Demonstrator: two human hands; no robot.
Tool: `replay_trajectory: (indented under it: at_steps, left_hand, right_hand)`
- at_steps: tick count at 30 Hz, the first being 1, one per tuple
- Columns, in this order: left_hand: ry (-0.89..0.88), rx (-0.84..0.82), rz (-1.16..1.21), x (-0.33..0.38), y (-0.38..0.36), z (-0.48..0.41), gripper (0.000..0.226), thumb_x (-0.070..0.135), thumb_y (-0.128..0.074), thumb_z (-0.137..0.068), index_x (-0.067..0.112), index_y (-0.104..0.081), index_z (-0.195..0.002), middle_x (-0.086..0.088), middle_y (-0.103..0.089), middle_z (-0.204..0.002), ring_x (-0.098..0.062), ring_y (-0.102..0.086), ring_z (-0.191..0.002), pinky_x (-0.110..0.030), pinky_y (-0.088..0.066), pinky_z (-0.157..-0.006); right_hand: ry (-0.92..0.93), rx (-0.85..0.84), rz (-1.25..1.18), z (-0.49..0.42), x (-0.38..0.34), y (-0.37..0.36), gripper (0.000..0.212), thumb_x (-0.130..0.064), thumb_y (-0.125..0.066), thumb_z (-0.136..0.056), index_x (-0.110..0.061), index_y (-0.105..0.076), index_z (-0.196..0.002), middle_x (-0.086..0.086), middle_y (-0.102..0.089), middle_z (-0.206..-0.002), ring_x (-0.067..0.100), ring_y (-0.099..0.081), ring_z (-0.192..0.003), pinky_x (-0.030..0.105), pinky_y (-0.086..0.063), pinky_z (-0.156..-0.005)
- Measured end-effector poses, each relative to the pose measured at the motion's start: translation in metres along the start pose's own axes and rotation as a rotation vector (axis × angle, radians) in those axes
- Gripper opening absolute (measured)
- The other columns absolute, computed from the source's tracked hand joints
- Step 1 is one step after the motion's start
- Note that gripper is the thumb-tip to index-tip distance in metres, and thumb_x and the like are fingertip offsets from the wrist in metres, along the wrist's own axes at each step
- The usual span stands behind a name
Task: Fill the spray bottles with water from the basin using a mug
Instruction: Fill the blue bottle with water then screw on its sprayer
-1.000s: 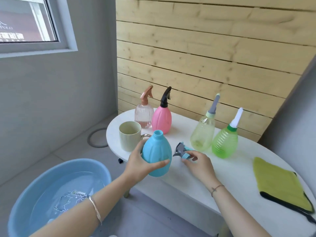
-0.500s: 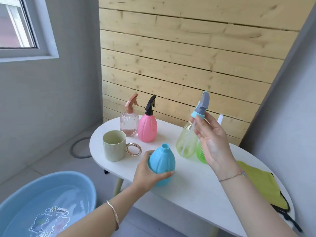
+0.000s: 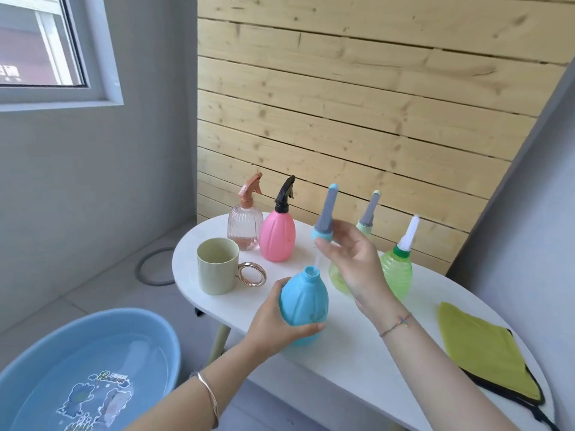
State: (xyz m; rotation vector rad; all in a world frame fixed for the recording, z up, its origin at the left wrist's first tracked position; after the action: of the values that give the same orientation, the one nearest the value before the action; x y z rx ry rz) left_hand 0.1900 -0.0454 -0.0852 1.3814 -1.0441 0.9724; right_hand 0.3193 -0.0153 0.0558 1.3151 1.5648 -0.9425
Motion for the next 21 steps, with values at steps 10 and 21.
replay_trajectory:
  at_steps: [10,21]
  left_hand:
    - [-0.044,-0.098,-0.09,-0.004,0.005,-0.003,0.091,0.049,-0.088,-0.059,0.045,-0.037,-0.134,0.026,-0.058,-0.119,0.006,-0.055,-0.111,-0.024,-0.049,-0.095]
    - [-0.05,-0.092,-0.128,-0.004,0.006,-0.005,0.092,0.052,-0.086,-0.059,0.046,-0.035,-0.135,0.027,-0.057,-0.12,0.002,-0.055,-0.114,-0.028,-0.05,-0.096]
  right_hand:
    - [-0.167,-0.252,0.179,0.013,0.046,0.003,0.037,-0.011,-0.075,-0.079,-0.01,-0.059,-0.112,0.005,-0.07,-0.114,0.016,-0.062,-0.114,0.042,-0.039,-0.109]
    - [-0.127,-0.32,0.351,0.006,0.038,-0.002,0.027,-0.009,-0.076,-0.078,-0.02,-0.07,-0.102,-0.011,-0.072,-0.106,-0.001,-0.063,-0.104,0.012,-0.043,-0.092]
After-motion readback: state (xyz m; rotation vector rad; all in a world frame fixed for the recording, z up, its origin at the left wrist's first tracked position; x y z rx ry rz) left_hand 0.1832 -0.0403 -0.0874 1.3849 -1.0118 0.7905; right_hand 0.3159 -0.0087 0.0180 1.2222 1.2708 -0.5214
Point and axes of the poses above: each hand's wrist, its own z-axis away from the middle knuckle, its own y-axis out of the back of the hand, x = y × z, the point moved 8 cm from there along -z, towards the middle knuckle
